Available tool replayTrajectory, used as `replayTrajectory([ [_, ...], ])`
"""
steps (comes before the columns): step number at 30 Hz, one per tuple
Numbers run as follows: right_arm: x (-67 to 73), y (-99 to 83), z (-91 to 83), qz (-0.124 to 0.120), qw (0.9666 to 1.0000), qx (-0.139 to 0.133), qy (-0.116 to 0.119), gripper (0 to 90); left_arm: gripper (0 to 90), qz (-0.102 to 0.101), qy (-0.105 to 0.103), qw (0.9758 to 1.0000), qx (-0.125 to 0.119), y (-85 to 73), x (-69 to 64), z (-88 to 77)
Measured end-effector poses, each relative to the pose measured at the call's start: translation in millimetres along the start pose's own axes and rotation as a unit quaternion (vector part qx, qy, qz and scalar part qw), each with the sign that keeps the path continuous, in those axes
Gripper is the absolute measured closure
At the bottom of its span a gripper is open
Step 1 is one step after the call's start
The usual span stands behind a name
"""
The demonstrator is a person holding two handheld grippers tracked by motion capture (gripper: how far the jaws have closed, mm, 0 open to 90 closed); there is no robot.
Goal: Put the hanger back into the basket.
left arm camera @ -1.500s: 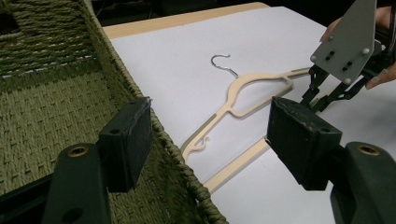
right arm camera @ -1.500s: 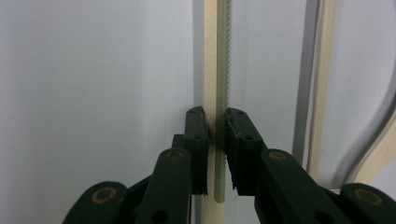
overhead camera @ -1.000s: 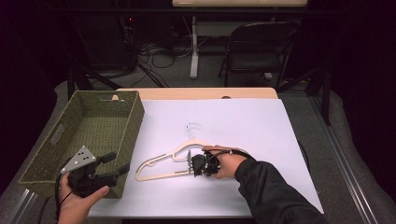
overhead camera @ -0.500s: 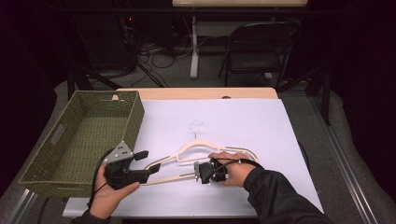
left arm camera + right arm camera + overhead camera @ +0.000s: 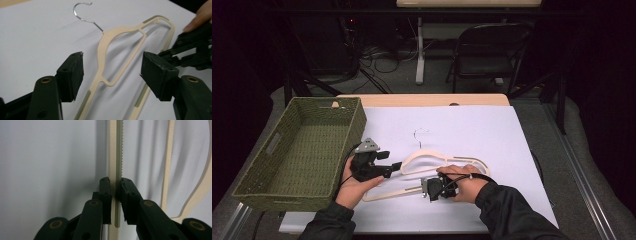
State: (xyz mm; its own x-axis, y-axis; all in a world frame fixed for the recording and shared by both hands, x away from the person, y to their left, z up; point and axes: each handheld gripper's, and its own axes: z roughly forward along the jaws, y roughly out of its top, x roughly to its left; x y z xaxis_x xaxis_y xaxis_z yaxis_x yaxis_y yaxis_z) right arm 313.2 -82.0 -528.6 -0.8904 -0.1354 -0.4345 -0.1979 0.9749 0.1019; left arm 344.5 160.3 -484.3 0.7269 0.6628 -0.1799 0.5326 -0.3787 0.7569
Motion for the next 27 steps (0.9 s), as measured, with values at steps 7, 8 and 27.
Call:
replayTrajectory([
  [7, 1.0, -0.2, -1.6, -0.007, 0.9999, 0.009, 0.001, 79.8, 38.8, 0.012, -0.003, 0.9997, 0.022, -0.4, 4.8, 11.9],
  [8, 1.3, -0.1, -1.7, -0.007, 0.9999, 0.009, 0.0, 79.8, 39.2, 0.009, -0.011, 0.9996, 0.022, -0.1, 5.2, 13.0],
  [27, 2.9, 0.6, 0.1, -0.018, 0.9997, 0.006, -0.011, 79.8, 37.3, -0.011, -0.031, 0.9952, 0.092, -7.1, 17.9, 50.2],
])
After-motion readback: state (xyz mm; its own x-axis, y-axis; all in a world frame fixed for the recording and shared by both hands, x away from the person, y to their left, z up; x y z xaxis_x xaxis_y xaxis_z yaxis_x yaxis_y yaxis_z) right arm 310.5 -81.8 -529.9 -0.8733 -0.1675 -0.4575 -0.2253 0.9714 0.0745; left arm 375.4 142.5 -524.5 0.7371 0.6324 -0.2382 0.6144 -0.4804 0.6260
